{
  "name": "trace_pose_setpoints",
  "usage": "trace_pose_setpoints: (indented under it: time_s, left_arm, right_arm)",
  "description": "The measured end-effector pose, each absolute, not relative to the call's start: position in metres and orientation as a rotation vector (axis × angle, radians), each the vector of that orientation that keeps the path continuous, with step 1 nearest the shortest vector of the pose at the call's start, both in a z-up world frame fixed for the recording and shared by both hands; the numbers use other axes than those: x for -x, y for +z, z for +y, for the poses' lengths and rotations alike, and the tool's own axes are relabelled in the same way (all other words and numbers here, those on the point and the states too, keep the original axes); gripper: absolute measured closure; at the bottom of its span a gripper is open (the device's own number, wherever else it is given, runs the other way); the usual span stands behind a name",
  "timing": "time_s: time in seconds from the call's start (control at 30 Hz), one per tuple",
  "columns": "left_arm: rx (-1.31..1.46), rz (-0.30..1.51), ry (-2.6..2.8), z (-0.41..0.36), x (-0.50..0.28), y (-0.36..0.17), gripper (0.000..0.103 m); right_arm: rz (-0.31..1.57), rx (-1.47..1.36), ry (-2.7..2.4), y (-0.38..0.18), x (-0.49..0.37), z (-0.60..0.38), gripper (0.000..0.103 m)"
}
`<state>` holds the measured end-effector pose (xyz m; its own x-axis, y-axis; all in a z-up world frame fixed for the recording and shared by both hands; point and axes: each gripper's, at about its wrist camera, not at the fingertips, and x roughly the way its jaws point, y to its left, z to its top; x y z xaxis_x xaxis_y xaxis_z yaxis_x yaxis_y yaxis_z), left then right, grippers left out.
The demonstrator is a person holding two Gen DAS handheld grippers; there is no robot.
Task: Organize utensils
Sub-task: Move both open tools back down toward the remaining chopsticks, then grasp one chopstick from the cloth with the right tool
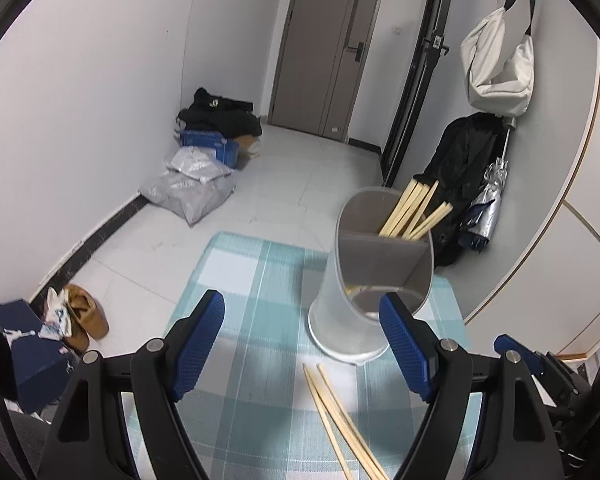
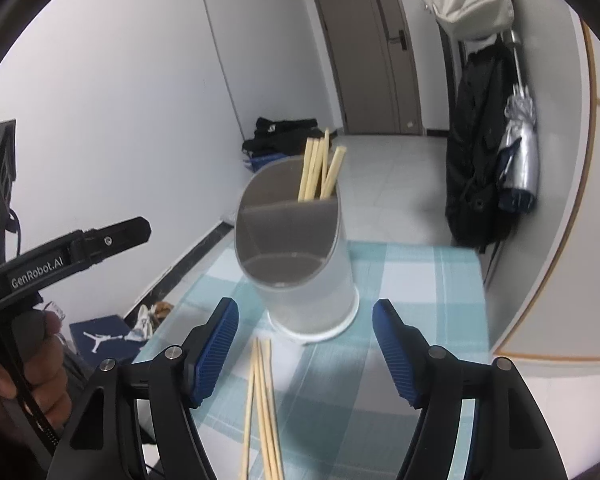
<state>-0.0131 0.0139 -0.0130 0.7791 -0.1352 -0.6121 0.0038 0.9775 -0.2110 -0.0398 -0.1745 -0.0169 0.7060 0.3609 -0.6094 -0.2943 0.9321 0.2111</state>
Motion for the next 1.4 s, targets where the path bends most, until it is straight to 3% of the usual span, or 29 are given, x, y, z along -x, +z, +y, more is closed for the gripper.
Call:
trace_pose_setpoints:
  time_s: [0.23, 0.37, 1.03, 1.4]
  left_arm:
    - [0.205, 0.750, -0.057, 0.019, 0.008, -0.036, 0.025]
    - [0.208, 0.768, -0.048, 0.023, 0.005, -0.038, 0.018]
    - [0.189, 0.854, -0.014, 0.043, -0.014, -0.061, 0.017]
    - [0.218, 0.900, 0.016, 0.058, -0.022, -0.070, 0.017]
  right_arm:
    - [0.745, -0.053, 0.348, -0.031, 0.035, -0.171, 0.033]
    - [0.797, -0.054, 0.332, -0.043, 0.027, -0.171, 0.033]
    - [1.017, 0.063, 0.318, -0.107, -0.012, -0.133, 0.033]
    - [1.094, 0.142, 0.402, -0.128, -0.018, -0.104, 0.042]
